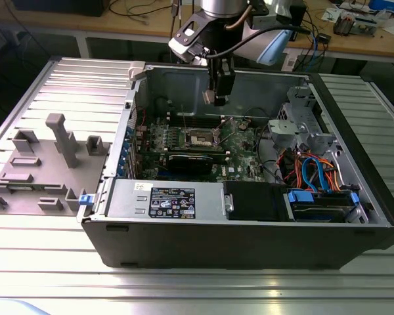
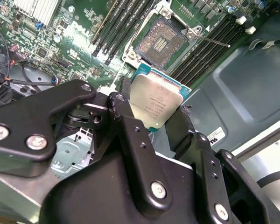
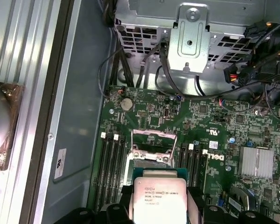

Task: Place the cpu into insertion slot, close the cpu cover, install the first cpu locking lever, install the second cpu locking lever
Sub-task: 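Place the cpu into insertion slot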

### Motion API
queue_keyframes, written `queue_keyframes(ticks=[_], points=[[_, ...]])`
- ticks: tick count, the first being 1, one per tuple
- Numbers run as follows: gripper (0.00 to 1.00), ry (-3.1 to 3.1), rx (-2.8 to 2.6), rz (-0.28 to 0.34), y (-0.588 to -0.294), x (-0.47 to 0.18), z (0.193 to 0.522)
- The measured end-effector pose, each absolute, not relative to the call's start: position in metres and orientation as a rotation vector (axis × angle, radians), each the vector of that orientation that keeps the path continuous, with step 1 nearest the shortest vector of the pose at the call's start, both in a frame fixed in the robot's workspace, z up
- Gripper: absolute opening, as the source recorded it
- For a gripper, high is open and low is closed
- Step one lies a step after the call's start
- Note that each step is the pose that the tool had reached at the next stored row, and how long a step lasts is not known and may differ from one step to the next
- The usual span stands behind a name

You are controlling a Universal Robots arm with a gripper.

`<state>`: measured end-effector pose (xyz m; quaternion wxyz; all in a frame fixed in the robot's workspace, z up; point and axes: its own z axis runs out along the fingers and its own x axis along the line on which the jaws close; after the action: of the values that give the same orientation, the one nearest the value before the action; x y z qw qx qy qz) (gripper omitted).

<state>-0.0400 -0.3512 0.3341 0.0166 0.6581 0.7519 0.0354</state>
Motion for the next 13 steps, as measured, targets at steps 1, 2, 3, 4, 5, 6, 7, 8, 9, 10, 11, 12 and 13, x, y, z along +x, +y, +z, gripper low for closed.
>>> queue_keyframes(ticks=[1, 2, 3, 4, 5, 6, 7, 8, 9, 10, 11, 12, 13], points=[[0.54, 2.337, 2.046, 0.11, -0.3512, -0.04, 0.3341], [0.54, 2.337, 2.046, 0.11, -0.3512, -0.04, 0.3341], [0.54, 2.337, 2.046, 0.11, -0.3512, -0.04, 0.3341], [0.54, 2.337, 2.047, 0.11, -0.3512, -0.04, 0.3341], [0.54, 2.337, 2.047, 0.11, -0.3512, -0.04, 0.3341], [0.54, 2.334, 2.05, 0.11, -0.3512, -0.04, 0.3341], [0.54, 2.33, 2.054, 0.11, -0.3512, -0.04, 0.334], [0.54, 2.324, 2.061, 0.11, -0.3512, -0.04, 0.3338], [0.54, 2.311, 2.075, 0.11, -0.3512, -0.04, 0.3336], [0.54, 2.3, 2.086, 0.109, -0.3512, -0.04, 0.3334], [0.54, 2.29, 2.097, 0.109, -0.3512, -0.04, 0.3331], [0.54, 2.276, 2.111, 0.108, -0.3512, -0.04, 0.3328], [0.54, 2.267, 2.121, 0.108, -0.3512, -0.04, 0.3327]])
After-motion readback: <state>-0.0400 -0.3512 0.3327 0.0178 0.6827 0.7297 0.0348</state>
